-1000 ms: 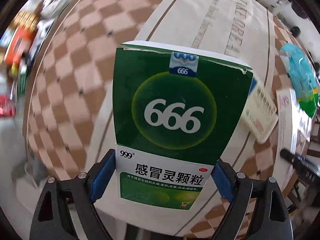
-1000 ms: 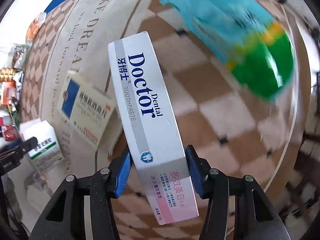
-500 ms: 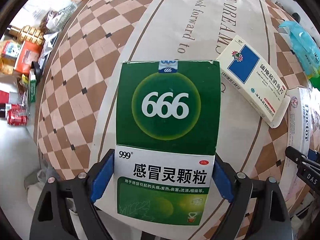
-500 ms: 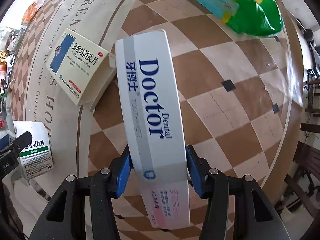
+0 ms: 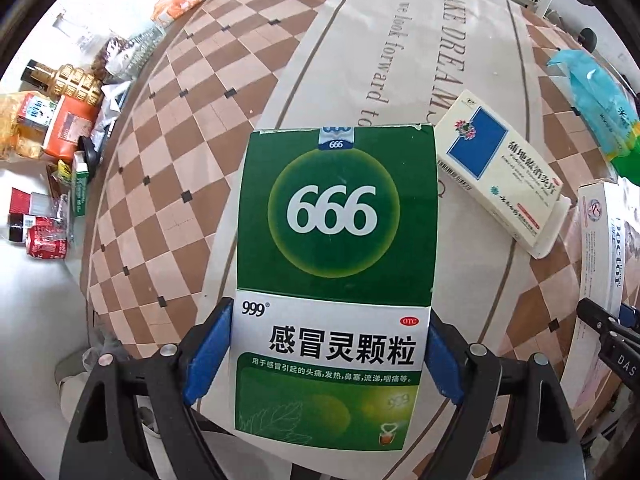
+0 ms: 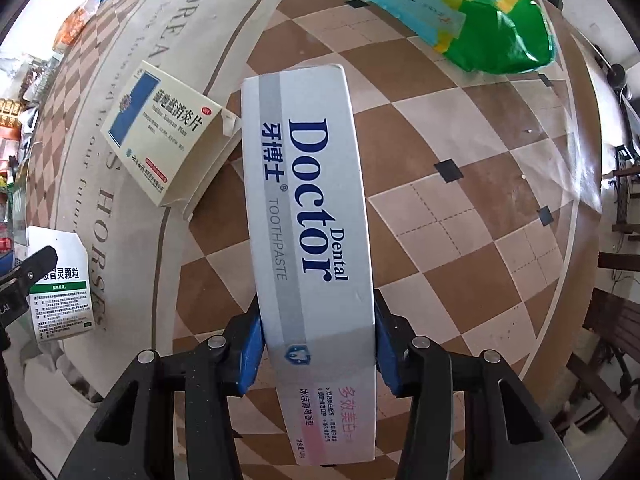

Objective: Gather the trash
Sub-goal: 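Lift both boxes and carry them off the table toward the bin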

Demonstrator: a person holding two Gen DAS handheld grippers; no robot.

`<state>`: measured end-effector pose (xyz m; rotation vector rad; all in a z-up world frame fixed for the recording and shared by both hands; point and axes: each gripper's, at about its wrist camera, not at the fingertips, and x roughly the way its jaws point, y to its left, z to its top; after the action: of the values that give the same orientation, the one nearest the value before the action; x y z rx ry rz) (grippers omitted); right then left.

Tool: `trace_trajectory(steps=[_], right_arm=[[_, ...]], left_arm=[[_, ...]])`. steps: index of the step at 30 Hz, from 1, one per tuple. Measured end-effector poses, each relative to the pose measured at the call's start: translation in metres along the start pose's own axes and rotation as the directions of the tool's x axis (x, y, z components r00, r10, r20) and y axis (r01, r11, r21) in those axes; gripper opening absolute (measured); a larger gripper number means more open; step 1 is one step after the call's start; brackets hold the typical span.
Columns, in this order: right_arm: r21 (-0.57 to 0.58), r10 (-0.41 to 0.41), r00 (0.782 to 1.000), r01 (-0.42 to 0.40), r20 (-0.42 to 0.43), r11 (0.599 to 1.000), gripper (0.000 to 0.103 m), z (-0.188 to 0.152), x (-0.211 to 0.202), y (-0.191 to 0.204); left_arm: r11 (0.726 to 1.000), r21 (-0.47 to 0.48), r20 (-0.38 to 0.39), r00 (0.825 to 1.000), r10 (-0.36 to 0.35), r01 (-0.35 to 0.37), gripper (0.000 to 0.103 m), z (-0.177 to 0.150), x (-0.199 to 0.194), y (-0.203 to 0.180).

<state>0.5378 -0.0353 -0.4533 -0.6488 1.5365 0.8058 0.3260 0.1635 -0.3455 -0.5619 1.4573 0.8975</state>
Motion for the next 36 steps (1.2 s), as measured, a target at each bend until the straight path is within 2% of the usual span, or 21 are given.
trace_trajectory(steps=[11, 15, 19, 24, 29, 32, 36], right_arm=[[0.005, 0.073, 0.993, -0.074, 0.09, 0.997, 0.049, -0.037, -0.049, 0.004], [0.006, 0.106, 0.987, -0.107, 0.125, 0.994, 0.049, -0.051, -0.074, 0.01], [0.0, 0.135, 0.975, -0.137, 0.176, 0.991, 0.049, -0.084, -0.1, 0.024], [-0.003, 0.169, 0.958, -0.173, 0.229, 0.985, 0.049, -0.15, -0.131, 0.05], [-0.009, 0.204, 0.948, -0.208, 0.243, 0.978, 0.049, -0.234, -0.146, 0.078], [-0.012, 0.223, 0.948, -0.227, 0.227, 0.974, 0.049, -0.284, -0.143, 0.092], [-0.022, 0.242, 0.956, -0.242, 0.167, 0.97, 0.049, -0.337, -0.117, 0.104]], left_arm=[[1.0, -0.003, 0.128, 0.992, -0.017, 0.018, 0.085, -0.029, -0.057, 0.011], [0.999, -0.001, 0.183, 0.982, -0.05, 0.051, 0.085, -0.054, -0.082, 0.019], [0.997, 0.02, 0.233, 0.969, -0.083, 0.08, 0.085, -0.09, -0.103, 0.028], [0.991, 0.045, 0.283, 0.949, -0.137, 0.129, 0.085, -0.149, -0.123, 0.048], [0.982, 0.043, 0.301, 0.935, -0.188, 0.184, 0.085, -0.213, -0.129, 0.073], [0.978, 0.037, 0.273, 0.939, -0.209, 0.206, 0.085, -0.247, -0.121, 0.083], [0.978, 0.034, 0.212, 0.955, -0.208, 0.205, 0.085, -0.29, -0.094, 0.09]])
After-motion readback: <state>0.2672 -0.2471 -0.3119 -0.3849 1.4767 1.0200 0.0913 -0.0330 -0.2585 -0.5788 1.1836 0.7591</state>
